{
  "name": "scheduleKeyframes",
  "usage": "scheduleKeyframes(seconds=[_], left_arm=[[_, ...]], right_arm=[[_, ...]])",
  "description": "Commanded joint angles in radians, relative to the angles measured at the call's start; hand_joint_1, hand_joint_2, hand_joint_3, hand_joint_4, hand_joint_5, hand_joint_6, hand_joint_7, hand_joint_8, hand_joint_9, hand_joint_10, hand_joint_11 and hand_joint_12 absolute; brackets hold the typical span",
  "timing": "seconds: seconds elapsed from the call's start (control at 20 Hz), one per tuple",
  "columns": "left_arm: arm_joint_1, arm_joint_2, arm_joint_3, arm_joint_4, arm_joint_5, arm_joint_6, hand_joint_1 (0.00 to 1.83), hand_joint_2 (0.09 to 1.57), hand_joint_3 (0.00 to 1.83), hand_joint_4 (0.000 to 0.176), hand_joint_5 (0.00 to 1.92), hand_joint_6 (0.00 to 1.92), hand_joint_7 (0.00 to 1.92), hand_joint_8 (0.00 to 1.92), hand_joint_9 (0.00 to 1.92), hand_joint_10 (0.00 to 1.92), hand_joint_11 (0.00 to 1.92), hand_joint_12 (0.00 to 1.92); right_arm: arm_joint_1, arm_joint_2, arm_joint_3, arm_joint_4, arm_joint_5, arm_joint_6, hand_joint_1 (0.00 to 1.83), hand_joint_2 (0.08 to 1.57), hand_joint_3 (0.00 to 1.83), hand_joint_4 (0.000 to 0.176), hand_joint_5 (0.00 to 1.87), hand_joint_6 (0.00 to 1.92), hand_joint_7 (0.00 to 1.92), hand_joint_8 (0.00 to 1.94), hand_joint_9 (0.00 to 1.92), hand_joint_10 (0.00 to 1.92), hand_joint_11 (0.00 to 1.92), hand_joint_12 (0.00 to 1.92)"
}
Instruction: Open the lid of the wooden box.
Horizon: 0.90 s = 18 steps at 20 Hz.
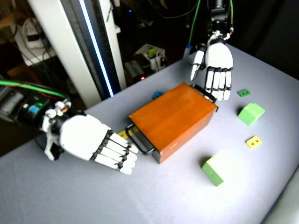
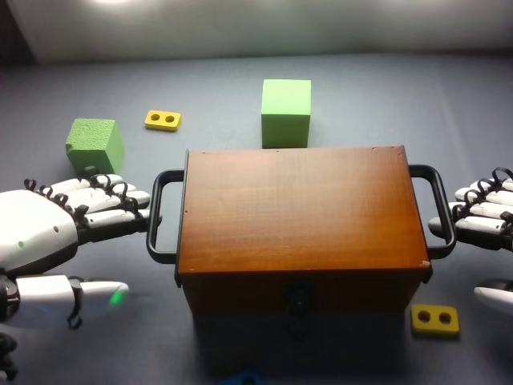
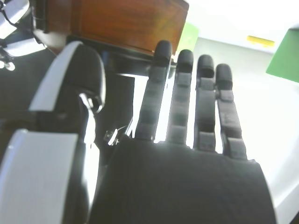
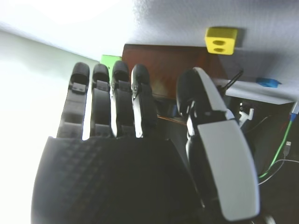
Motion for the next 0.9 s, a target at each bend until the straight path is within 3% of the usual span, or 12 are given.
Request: scheduleKeyframes(seconds=[0.0,0.2,0.25,0.4,0.5,0.6,0.65,0.7,0.75,0.8,0.85], left_arm=[[-0.002,-0.004,0.003,-0.011,-0.116,-0.011,0.23,1.4,0.0,0.058,0.01,0.0,0.0,0.0,0.0,0.0,0.0,0.0],[0.005,-0.004,0.002,-0.01,-0.115,-0.013,0.34,1.38,0.0,0.115,0.0,0.0,0.0,0.0,0.0,0.0,0.0,0.0],[0.007,-0.004,0.002,-0.01,-0.115,-0.014,0.39,1.37,0.0,0.106,0.0,0.0,0.0,0.0,0.0,0.0,0.0,0.0],[0.012,-0.005,0.003,-0.013,-0.121,-0.016,0.42,1.35,0.0,0.112,0.0,0.0,0.0,0.0,0.0,0.0,0.0,0.0],[0.015,-0.006,0.002,-0.016,-0.124,-0.016,0.46,1.35,0.0,0.103,0.0,0.0,0.0,0.0,0.0,0.0,0.0,0.0],[0.021,-0.005,0.001,-0.022,-0.134,-0.017,0.51,1.34,0.0,0.118,0.0,0.0,0.0,0.0,0.0,0.0,0.0,0.0],[0.023,-0.005,0.0,-0.024,-0.141,-0.017,0.49,1.34,0.0,0.125,0.0,0.0,0.0,0.0,0.0,0.0,0.0,0.0],[0.025,-0.004,0.0,-0.027,-0.147,-0.017,0.49,1.34,0.0,0.127,0.0,0.0,0.0,0.0,0.0,0.0,0.0,0.0],[0.025,-0.003,0.0,-0.028,-0.151,-0.018,0.53,1.33,0.0,0.117,0.0,0.0,0.0,0.0,0.0,0.0,0.0,0.0],[0.026,-0.003,-0.001,-0.029,-0.156,-0.018,0.57,1.32,0.0,0.102,0.0,0.0,0.0,0.0,0.0,0.0,0.0,0.0],[0.026,-0.003,-0.001,-0.029,-0.16,-0.019,0.57,1.32,0.0,0.102,0.0,0.0,0.0,0.0,0.0,0.0,0.0,0.0]], right_arm=[[0.012,0.0,0.005,-0.003,0.104,0.007,0.53,1.38,0.0,0.0,0.24,0.0,0.17,0.0,0.1,0.0,0.0,0.39],[0.012,0.002,0.009,-0.009,0.104,0.026,0.55,1.39,0.0,0.0,0.08,0.0,0.0,0.0,0.0,0.0,0.0,0.23],[0.012,0.003,0.009,-0.009,0.104,0.029,0.53,1.4,0.0,0.0,0.04,0.0,0.0,0.0,0.0,0.0,0.0,0.13],[0.012,0.009,0.009,-0.009,0.105,0.044,0.51,1.39,0.0,0.0,0.0,0.0,0.0,0.0,0.0,0.0,0.0,0.18],[0.01,0.012,0.011,-0.009,0.11,0.055,0.55,1.38,0.0,0.0,0.0,0.0,0.0,0.0,0.0,0.0,0.0,0.13],[0.004,0.016,0.011,-0.009,0.13,0.076,0.53,1.4,0.0,0.0,0.0,0.0,0.0,0.0,0.0,0.0,0.0,0.06],[0.001,0.018,0.011,-0.008,0.14,0.085,0.54,1.4,0.0,0.0,0.0,0.0,0.0,0.0,0.0,0.0,0.0,0.13],[-0.003,0.021,0.011,-0.008,0.151,0.094,0.51,1.41,0.0,0.0,0.0,0.0,0.0,0.0,0.0,0.0,0.0,0.34],[-0.006,0.023,0.011,-0.007,0.16,0.102,0.54,1.41,0.0,0.0,0.0,0.0,0.0,0.0,0.0,0.0,0.0,0.63],[-0.01,0.026,0.011,-0.006,0.171,0.111,0.51,1.42,0.0,0.0,0.0,0.0,0.0,0.0,0.03,0.01,0.0,1.19],[-0.012,0.027,0.011,-0.004,0.177,0.116,0.51,1.42,0.0,0.0,0.0,0.0,0.0,0.0,0.03,0.01,0.0,1.19]])
